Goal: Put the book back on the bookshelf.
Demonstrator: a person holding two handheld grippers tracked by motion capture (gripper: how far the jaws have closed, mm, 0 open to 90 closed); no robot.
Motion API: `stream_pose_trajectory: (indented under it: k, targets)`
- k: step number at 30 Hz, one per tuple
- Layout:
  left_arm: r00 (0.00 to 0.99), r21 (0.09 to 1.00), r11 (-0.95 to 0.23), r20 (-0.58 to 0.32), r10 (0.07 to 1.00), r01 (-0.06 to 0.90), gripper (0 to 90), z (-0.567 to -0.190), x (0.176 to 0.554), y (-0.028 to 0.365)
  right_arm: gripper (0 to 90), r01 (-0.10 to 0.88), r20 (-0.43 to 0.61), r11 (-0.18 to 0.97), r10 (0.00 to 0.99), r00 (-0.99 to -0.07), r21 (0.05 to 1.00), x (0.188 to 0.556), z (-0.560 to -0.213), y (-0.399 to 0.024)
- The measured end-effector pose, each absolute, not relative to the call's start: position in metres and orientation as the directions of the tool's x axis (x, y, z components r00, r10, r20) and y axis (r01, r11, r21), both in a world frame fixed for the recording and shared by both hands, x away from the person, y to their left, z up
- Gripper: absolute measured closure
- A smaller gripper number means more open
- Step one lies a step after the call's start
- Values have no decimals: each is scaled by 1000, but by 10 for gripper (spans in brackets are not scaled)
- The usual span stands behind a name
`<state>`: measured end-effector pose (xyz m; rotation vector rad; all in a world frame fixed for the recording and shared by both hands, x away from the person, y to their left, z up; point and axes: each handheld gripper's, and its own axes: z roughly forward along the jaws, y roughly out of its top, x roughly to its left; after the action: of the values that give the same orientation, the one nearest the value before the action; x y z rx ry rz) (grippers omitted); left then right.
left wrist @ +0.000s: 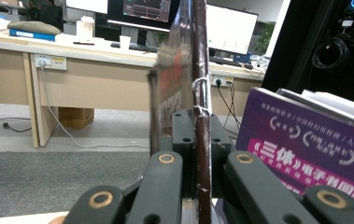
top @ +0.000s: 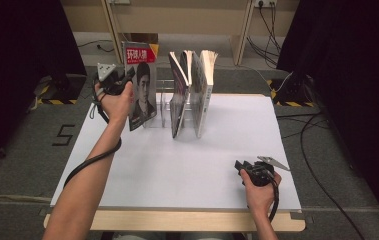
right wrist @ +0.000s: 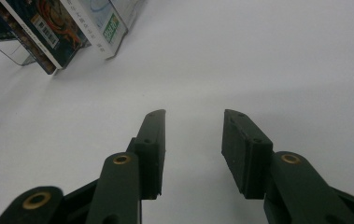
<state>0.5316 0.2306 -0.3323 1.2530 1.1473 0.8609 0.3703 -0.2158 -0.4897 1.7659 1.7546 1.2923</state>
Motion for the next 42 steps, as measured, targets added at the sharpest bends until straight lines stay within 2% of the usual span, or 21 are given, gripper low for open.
stream_pose_trajectory:
  k: [13, 24, 28, 37, 42]
  targets:
    - [283, 985, 122, -152, 947, 118, 857, -353, 495, 248, 606, 619, 363, -188, 916, -170, 763, 369, -490, -214]
    - [302, 967, 103, -173, 937, 232, 848, -378, 451, 261, 605, 615, 356, -183, 918, -172, 767, 369, -489, -214]
    - [295, 962, 128, -198, 935, 242, 844, -389, 442, 267, 605, 615, 356, -183, 919, -171, 767, 369, -490, -214]
    - [290, 962, 122, -193, 938, 246, 831, -392, 440, 269, 605, 616, 356, -184, 919, -169, 766, 368, -489, -213]
    - [271, 955, 157, -224, 936, 250, 803, -390, 446, 271, 605, 621, 356, -180, 919, -171, 763, 369, -490, -213]
